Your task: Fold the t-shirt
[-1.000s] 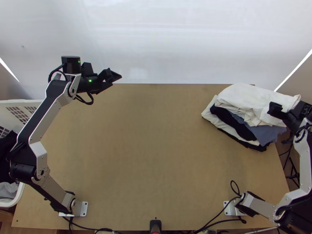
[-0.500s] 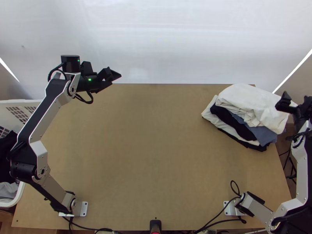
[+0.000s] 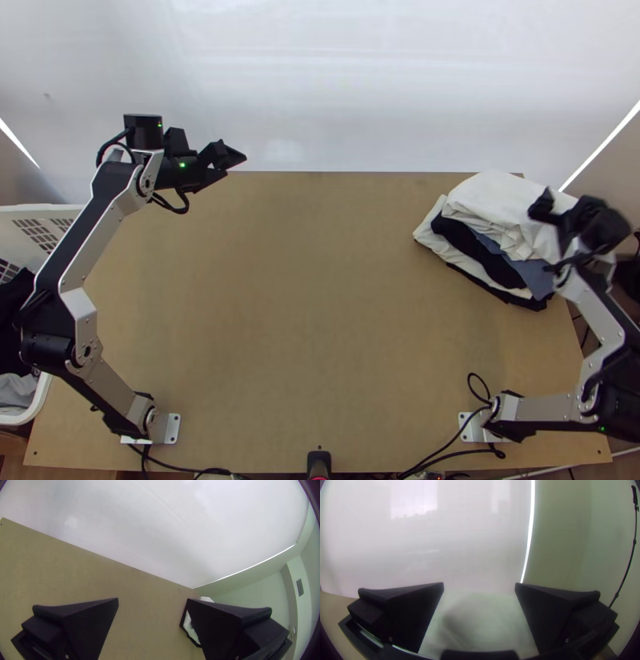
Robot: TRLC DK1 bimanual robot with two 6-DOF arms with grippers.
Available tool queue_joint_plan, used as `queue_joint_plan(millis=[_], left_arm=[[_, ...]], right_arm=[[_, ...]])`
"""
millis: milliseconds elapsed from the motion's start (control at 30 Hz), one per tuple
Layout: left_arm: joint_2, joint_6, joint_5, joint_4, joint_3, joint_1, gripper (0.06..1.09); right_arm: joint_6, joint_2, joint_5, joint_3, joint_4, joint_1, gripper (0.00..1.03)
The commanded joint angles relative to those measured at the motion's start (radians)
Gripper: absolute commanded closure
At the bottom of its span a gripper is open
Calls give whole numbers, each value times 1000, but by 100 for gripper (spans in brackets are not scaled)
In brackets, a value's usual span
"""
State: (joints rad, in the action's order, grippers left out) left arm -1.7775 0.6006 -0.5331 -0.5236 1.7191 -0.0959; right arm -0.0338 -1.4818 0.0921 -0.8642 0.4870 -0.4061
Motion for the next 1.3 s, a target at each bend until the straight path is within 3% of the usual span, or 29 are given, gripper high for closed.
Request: queue_joint_plan(millis=[0, 200, 367, 533, 1000, 1267], left_arm=[[6, -7, 10, -4, -3, 2, 10], [1, -7, 18, -4, -1, -8, 10], [-2, -7, 27, -4, 13, -22, 10], [-3, -7, 28, -7, 17, -22, 10], [15, -19, 27, -26, 19, -7, 10], [18, -19, 27, -27, 28, -5, 10]], right_arm=[[44, -41, -75, 191, 117, 44, 4], [89, 63, -123, 369, 173, 112, 4], [103, 94, -210, 514, 346, 208, 4], [104, 28, -302, 479, 381, 208, 4], [23, -160, -318, 323, 427, 179, 4], [3, -6, -318, 343, 423, 188, 4]])
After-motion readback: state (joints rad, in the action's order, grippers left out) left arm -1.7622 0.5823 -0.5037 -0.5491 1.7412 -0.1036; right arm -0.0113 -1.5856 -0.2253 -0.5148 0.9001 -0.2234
